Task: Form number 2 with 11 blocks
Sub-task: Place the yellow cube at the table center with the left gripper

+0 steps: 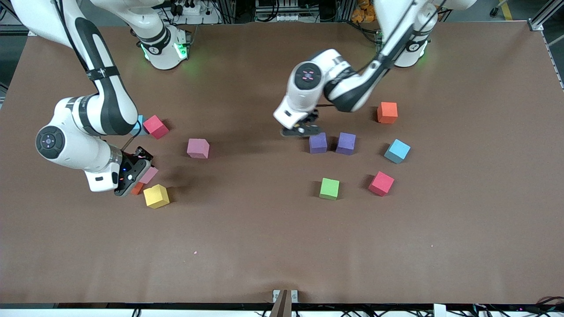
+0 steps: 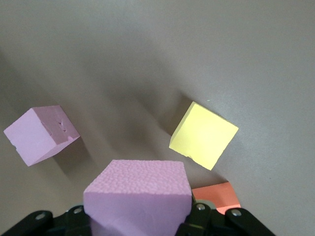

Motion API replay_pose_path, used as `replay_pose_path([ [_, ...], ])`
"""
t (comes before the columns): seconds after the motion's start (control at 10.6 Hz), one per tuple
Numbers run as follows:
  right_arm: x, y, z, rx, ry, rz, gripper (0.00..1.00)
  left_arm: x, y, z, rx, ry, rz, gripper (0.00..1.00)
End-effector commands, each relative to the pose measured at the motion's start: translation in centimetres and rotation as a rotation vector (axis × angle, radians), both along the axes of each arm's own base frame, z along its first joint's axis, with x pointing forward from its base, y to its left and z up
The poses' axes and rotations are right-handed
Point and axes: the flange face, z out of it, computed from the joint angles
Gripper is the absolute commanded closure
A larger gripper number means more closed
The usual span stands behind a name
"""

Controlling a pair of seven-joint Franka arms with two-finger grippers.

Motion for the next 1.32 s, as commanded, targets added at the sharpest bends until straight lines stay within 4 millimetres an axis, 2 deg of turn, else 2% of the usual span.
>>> replay_pose_path([
  [0.0, 0.2, -0.1, 0.3, -0.001, 0.005, -0.012, 0.75, -2.7, -5.0, -2.5, 0.030, -0.006, -0.024, 0.69],
  [0.09, 0.2, -0.1, 0.4, -0.006, 0.003, -0.009, 0.75, -4.0, -6.6, -3.9, 0.044, -0.008, -0.029, 0.69],
  [0.28, 0.3, -0.3, 0.4, -0.008, 0.002, 0.005, 0.75, -6.7, -8.1, -6.5, 0.086, -0.037, -0.071, 0.69],
  [0.38, 0.3, -0.4, 0.4, -0.008, 0.001, 0.009, 0.75, -7.1, -8.6, -7.1, 0.090, -0.039, -0.064, 0.69],
  [0.66, 0.3, -0.9, 0.2, -0.008, -0.002, 0.003, 0.74, -8.5, -9.6, -6.9, 0.085, -0.044, -0.085, 0.67],
  [0.75, 0.3, -0.8, 0.1, -0.008, -0.002, 0.004, 0.74, -9.1, -9.9, -6.9, 0.084, -0.045, -0.095, 0.63],
  [0.85, 0.3, -0.7, 0.0, -0.008, 0.000, 0.006, 0.75, -9.3, -9.9, -7.2, 0.088, -0.041, -0.097, 0.56],
  [0.94, 0.3, -0.6, 0.0, -0.008, 0.000, 0.007, 0.75, -9.4, -9.9, -7.5, 0.092, -0.040, -0.101, 0.41],
  [1.04, 0.3, -0.3, 0.0, -0.008, 0.000, 0.012, 0.75, -9.4, -9.8, -7.7, 0.094, -0.040, -0.101, 0.00],
  [1.23, 0.3, -0.3, 0.0, -0.009, -0.002, 0.012, 0.76, -8.8, -9.8, -6.9, 0.087, -0.054, -0.095, 0.00],
])
